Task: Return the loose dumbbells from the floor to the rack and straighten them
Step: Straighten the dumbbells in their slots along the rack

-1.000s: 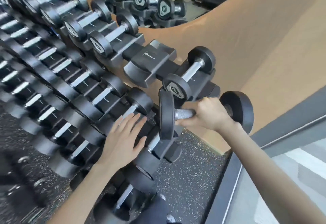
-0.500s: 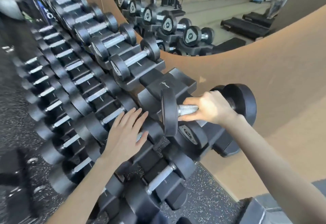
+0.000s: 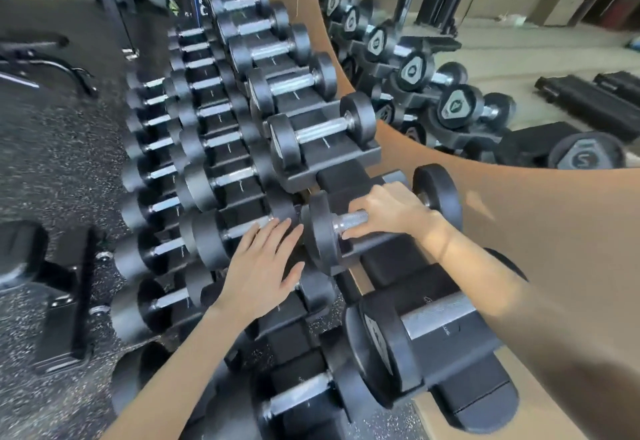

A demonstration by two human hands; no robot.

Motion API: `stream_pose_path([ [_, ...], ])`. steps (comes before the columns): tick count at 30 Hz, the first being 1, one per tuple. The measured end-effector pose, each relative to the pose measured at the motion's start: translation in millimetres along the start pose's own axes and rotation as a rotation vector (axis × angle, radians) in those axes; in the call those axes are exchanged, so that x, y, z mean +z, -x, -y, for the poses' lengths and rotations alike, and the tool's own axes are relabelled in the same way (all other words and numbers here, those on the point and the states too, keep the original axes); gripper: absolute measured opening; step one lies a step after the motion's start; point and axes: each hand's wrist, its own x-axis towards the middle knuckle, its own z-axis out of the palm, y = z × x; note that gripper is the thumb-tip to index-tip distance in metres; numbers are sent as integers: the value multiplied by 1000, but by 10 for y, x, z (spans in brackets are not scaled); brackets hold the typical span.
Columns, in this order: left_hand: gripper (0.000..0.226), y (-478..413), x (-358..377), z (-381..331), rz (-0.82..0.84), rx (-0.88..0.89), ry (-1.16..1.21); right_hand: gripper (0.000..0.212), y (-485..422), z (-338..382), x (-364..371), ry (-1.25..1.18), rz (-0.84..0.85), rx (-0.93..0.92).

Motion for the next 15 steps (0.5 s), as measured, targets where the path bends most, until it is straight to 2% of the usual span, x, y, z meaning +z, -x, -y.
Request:
stream_pose_path([
  [3, 58, -103, 84, -32, 25, -28, -15, 51, -178, -128, 159, -5, 122, 16],
  [11, 58, -270, 337, 12, 107, -50, -7, 44, -447, -473, 362, -258, 248, 44],
  [15, 59, -324, 424, 152, 123, -81, -9, 42, -592, -540, 373, -278, 274, 56],
])
